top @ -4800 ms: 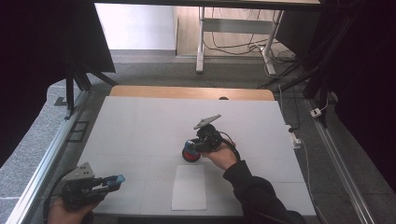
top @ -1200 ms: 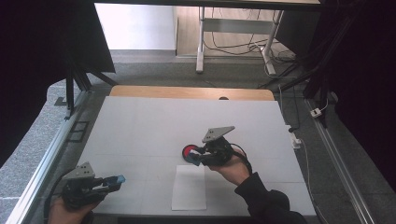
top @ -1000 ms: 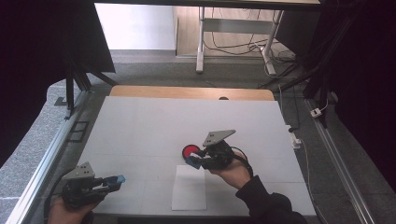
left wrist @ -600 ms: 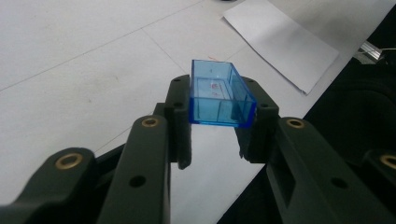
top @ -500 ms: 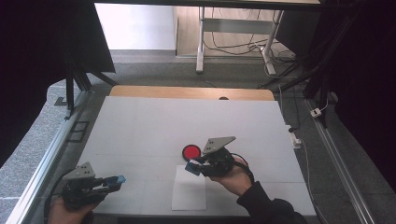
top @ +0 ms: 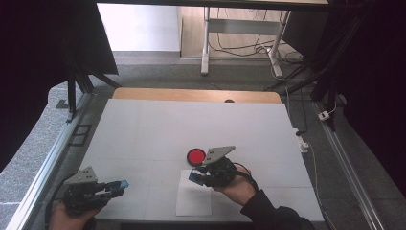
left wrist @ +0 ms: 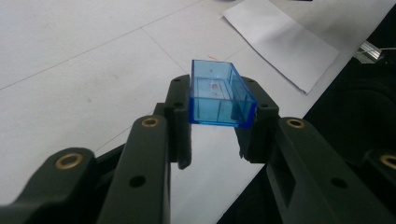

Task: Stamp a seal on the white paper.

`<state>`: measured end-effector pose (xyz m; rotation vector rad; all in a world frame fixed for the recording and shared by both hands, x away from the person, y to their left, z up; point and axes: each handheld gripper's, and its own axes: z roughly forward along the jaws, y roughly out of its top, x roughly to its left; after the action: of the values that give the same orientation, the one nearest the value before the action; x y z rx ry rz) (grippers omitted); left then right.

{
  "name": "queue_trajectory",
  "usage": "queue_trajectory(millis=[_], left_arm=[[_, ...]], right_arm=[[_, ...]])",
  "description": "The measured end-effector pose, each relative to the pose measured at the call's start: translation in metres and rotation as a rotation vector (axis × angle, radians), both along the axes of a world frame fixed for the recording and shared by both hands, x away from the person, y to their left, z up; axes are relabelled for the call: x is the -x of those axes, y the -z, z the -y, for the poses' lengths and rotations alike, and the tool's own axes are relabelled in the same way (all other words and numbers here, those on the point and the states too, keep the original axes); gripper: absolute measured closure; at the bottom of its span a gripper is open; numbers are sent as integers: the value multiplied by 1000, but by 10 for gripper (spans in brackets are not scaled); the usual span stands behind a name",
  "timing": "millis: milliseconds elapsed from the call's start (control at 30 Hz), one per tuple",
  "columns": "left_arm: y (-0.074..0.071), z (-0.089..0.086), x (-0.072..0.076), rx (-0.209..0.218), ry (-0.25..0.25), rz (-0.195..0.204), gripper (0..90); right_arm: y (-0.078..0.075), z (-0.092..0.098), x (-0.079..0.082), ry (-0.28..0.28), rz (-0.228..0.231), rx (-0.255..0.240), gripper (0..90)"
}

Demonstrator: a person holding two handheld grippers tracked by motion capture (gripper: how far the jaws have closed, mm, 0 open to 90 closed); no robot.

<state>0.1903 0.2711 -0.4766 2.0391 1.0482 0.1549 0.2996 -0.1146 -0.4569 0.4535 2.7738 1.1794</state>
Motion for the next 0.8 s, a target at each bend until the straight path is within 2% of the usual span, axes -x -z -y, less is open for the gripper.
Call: queue_trajectory(millis=[233,800], left_arm=[[0,0,0,0,1,0,678],[0,0,0,-2,7,-2,678]], right_arm=[[8,-7,2,-12,9,38,717],[30,-17,-1,-26,-2,113,717]])
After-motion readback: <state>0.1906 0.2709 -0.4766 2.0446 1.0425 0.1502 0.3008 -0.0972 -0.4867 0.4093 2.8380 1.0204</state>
